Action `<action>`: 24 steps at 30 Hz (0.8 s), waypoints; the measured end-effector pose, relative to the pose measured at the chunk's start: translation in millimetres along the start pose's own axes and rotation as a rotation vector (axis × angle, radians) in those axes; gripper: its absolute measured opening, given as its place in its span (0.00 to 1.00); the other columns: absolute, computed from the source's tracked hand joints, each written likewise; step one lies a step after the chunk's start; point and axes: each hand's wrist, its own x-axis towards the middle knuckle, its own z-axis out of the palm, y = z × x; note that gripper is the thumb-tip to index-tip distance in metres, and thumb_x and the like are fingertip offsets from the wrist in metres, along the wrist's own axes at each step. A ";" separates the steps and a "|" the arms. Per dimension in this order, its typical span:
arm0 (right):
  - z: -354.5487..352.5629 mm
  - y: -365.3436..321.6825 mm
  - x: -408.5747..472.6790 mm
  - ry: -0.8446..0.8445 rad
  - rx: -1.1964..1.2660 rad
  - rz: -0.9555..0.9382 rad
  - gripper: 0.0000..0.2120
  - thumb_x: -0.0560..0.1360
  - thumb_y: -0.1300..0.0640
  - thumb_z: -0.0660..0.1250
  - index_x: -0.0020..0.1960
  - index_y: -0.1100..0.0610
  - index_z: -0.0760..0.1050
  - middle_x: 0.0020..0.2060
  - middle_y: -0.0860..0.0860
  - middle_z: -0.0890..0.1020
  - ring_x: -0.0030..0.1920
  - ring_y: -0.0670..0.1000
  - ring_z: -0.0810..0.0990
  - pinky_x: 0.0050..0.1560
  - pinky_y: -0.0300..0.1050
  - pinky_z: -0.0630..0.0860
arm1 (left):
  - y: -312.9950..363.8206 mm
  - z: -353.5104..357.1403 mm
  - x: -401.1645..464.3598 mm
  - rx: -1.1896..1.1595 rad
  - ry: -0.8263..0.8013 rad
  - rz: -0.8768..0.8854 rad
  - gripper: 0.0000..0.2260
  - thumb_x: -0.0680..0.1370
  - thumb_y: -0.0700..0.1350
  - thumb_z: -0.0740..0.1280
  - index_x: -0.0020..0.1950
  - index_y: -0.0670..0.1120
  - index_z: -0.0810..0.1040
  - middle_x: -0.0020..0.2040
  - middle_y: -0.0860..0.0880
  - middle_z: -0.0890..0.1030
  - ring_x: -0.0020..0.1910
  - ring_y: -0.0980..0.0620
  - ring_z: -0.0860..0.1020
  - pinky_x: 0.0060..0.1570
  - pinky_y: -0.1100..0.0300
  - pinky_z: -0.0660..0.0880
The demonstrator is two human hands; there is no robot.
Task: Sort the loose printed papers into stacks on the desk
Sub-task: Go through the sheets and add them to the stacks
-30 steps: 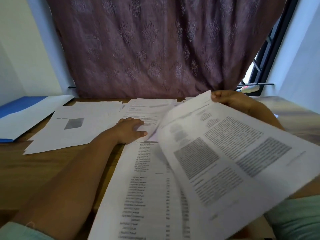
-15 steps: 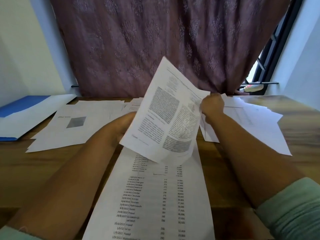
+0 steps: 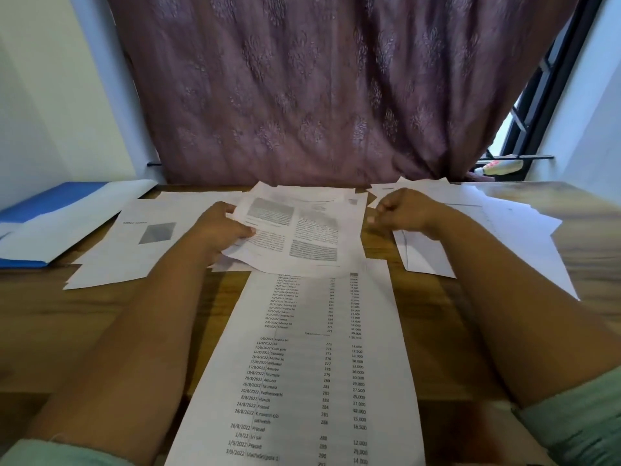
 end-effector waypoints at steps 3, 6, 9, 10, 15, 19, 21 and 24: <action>-10.4 -14.9 -32.2 -0.375 -0.260 -0.042 0.09 0.67 0.49 0.78 0.43 0.51 0.82 0.37 0.41 0.81 0.44 0.44 0.78 0.48 0.40 0.72 | -8.8 6.9 4.2 0.171 0.010 0.023 0.29 0.75 0.42 0.74 0.72 0.49 0.64 0.70 0.45 0.71 0.55 0.44 0.74 0.38 0.56 0.76; -0.3 -27.0 -36.5 -0.475 -0.534 -0.023 0.24 0.63 0.42 0.79 0.52 0.53 0.78 0.42 0.42 0.78 0.44 0.45 0.75 0.44 0.38 0.71 | -14.9 10.3 9.5 0.411 0.062 0.152 0.27 0.75 0.47 0.74 0.70 0.49 0.66 0.69 0.45 0.73 0.56 0.45 0.75 0.49 0.54 0.76; 13.2 -30.4 -31.3 -0.492 -0.651 -0.031 0.26 0.61 0.38 0.78 0.51 0.51 0.76 0.48 0.45 0.77 0.50 0.49 0.76 0.46 0.40 0.74 | -20.5 11.6 14.5 0.496 0.070 0.174 0.25 0.76 0.48 0.73 0.70 0.49 0.68 0.70 0.45 0.73 0.63 0.42 0.74 0.62 0.52 0.72; 14.3 -30.6 -30.6 -0.518 -0.646 -0.043 0.24 0.61 0.38 0.78 0.50 0.50 0.77 0.48 0.45 0.79 0.51 0.51 0.77 0.49 0.42 0.75 | -21.5 11.8 15.5 0.506 0.066 0.169 0.25 0.76 0.48 0.73 0.70 0.48 0.69 0.70 0.45 0.73 0.64 0.42 0.74 0.62 0.52 0.71; -11.0 -22.9 -38.7 -0.588 -0.203 -0.047 0.09 0.72 0.54 0.74 0.51 0.49 0.80 0.49 0.47 0.84 0.47 0.50 0.82 0.48 0.39 0.77 | -23.9 15.0 24.3 0.627 0.124 0.174 0.25 0.75 0.51 0.73 0.70 0.52 0.69 0.70 0.44 0.69 0.68 0.42 0.68 0.66 0.50 0.68; -36.3 -3.5 -36.1 -0.295 0.294 -0.007 0.08 0.77 0.62 0.67 0.55 0.58 0.81 0.48 0.51 0.86 0.46 0.49 0.83 0.46 0.40 0.81 | -22.3 20.2 23.8 0.672 0.138 0.249 0.22 0.75 0.50 0.73 0.68 0.55 0.72 0.72 0.45 0.68 0.70 0.42 0.64 0.67 0.48 0.67; -41.2 6.1 -30.9 -0.118 0.381 -0.011 0.07 0.77 0.61 0.67 0.54 0.59 0.81 0.46 0.50 0.86 0.46 0.49 0.84 0.47 0.42 0.82 | -20.8 23.6 21.5 0.695 0.187 0.313 0.20 0.75 0.49 0.73 0.66 0.56 0.74 0.72 0.45 0.68 0.70 0.42 0.65 0.67 0.48 0.67; -48.5 16.2 -28.7 0.017 0.521 0.003 0.05 0.78 0.60 0.66 0.51 0.57 0.81 0.43 0.49 0.86 0.42 0.46 0.86 0.40 0.38 0.82 | -15.3 29.3 13.4 0.730 0.164 0.336 0.18 0.75 0.48 0.73 0.64 0.58 0.76 0.70 0.45 0.70 0.67 0.41 0.68 0.67 0.49 0.69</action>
